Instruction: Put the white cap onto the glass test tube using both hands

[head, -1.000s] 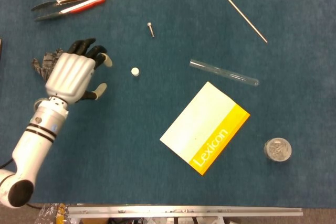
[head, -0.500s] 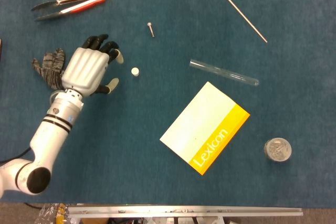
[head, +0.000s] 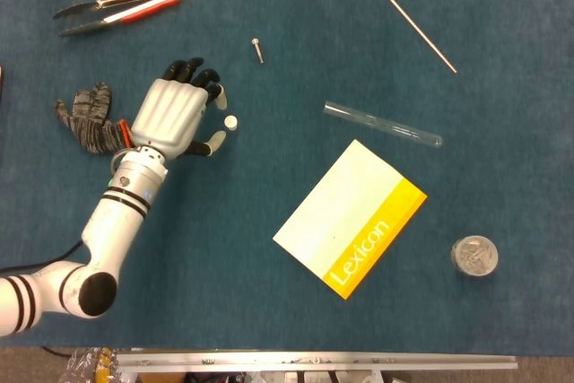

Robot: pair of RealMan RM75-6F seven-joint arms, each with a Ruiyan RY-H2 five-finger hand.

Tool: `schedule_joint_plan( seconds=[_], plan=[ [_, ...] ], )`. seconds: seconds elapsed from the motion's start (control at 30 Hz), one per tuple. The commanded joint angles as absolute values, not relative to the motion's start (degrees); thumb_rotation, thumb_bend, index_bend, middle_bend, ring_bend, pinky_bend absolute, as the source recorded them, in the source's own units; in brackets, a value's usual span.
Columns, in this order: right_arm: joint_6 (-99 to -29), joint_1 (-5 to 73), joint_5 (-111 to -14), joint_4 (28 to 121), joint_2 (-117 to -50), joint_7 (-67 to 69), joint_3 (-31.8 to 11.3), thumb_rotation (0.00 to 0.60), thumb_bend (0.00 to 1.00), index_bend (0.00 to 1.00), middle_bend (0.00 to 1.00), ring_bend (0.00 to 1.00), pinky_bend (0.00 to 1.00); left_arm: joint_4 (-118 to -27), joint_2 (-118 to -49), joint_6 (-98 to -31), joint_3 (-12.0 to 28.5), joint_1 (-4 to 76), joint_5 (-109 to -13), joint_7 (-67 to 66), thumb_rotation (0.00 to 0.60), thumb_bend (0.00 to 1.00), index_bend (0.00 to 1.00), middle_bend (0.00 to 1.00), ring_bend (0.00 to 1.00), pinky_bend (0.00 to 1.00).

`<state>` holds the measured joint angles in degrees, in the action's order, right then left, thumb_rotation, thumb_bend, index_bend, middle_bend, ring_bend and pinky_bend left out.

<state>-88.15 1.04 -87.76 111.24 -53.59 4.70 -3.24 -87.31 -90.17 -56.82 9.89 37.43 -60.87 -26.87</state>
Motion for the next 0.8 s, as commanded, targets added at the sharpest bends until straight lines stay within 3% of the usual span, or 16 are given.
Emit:
schedule_joint_plan(
  seconds=[0.03,0.8],
  plan=[
    [-88.2,0.9,-87.6,110.9,-53.4,5.2,-3.2,0.6,0.31,0.38,0.28,0.22,0.32,-86.0,-91.6,-56.7,9.7,38.1,-60.1,-27.3,0.492,0.29,0.4,0.22,0.08,0.09],
    [-89.0,0.0,-87.4,110.0,-52.6,6.9,-3.1,0.6,0.31,0.38,0.28,0.22,0.32,-77.3,-98.1,-56.4,9.2,39.9,-57.0,-27.7,0.515,0.29,0.4,0.22,0.08,0.09]
  ],
)
